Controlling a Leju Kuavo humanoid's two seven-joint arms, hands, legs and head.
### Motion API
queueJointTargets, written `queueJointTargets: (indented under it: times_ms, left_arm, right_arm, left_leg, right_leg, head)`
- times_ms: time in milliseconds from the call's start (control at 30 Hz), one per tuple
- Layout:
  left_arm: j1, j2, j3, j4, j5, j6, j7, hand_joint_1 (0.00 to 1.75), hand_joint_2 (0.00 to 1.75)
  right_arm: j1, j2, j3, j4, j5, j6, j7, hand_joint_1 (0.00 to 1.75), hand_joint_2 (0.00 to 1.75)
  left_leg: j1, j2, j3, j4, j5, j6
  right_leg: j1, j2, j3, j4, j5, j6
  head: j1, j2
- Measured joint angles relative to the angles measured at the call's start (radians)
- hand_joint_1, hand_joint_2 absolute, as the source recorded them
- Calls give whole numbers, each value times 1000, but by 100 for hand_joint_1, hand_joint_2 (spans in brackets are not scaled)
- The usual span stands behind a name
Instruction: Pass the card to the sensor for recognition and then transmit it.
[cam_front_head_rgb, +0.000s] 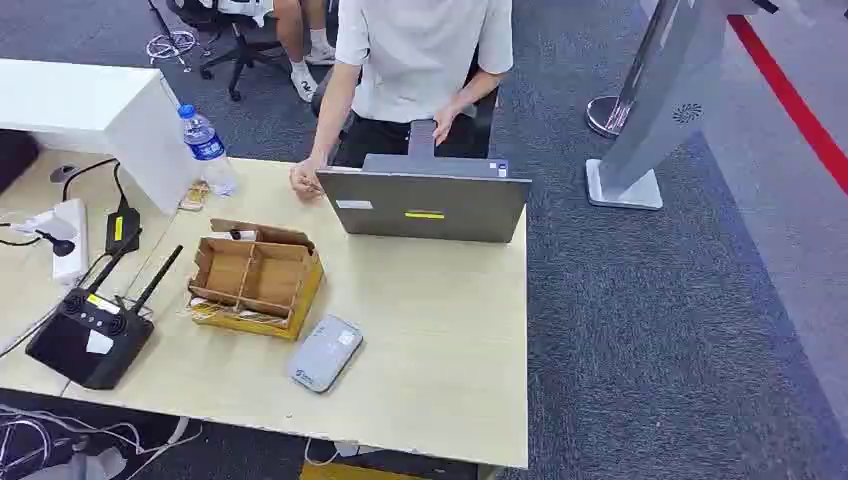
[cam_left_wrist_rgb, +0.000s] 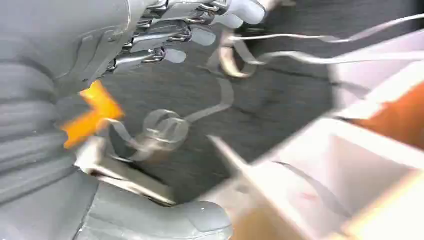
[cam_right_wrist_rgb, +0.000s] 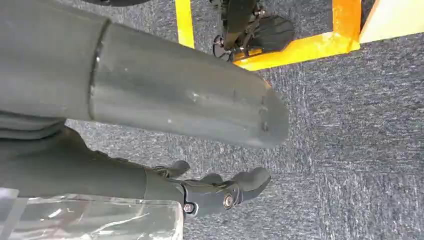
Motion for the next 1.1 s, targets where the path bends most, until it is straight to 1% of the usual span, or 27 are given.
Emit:
queueJointTargets:
  times_ms: [133, 267, 400, 500, 633, 733, 867, 1100]
  left_arm:
    - [-39, 13, 21, -123, 58, -26, 4, 0, 175]
    - [-96, 21, 24, -264, 86, -38, 6, 0, 175]
    - [-156, 19, 23, -395, 81, -32, 5, 0, 175]
    - [-203, 20, 6, -490, 55, -15, 2, 0, 175]
    - [-253, 20, -43, -597, -14, 25, -1, 0, 175]
    - [-282, 26, -90, -645, -95, 63, -1, 0, 175]
    - [-320, 49, -157, -670, -208, 103, 6, 0, 175]
    - [-412, 81, -298, -672, -424, 162, 46, 0, 175]
  right_arm:
    - [-9, 3, -32, 6, 32, -3, 3, 0, 0]
    - [-16, 5, -55, 11, 63, -7, 9, 0, 0]
    - [-22, 6, -69, 15, 86, -12, 16, 0, 0]
    - [-27, 8, -78, 18, 101, -14, 23, 0, 0]
    - [-34, 11, -83, 20, 120, -16, 25, 0, 0]
    - [-36, 11, -84, 22, 129, -16, 30, 0, 0]
    - [-39, 12, -84, 24, 140, -16, 35, 0, 0]
    - [-45, 14, -84, 27, 160, -16, 44, 0, 0]
  left_leg:
    - [0, 0, 0, 0, 1, 0]
    - [0, 0, 0, 0, 2, -2]
    - [1, 0, 0, 0, 3, -2]
    - [1, 1, 0, 0, 5, -2]
    - [1, 1, -1, 0, 6, -3]
    - [1, 1, -1, 0, 6, -2]
    - [1, 1, -1, 0, 7, -3]
    - [1, 1, -2, 0, 8, -4]
  right_leg:
    - [0, 0, 0, 0, 1, -1]
    - [0, 0, -1, 0, 3, -2]
    - [0, 0, -2, 0, 4, -2]
    - [0, 1, -2, 0, 5, -2]
    - [0, 1, -3, 0, 6, -2]
    - [0, 1, -3, 0, 7, -3]
    - [0, 1, -4, 0, 7, -3]
    - [0, 1, -4, 0, 10, -3]
  head:
    - [0, 0]
    - [0, 0]
    - [0, 0]
    - [0, 0]
    - [0, 0]
    - [0, 0]
    - [0, 0]
    - [0, 0]
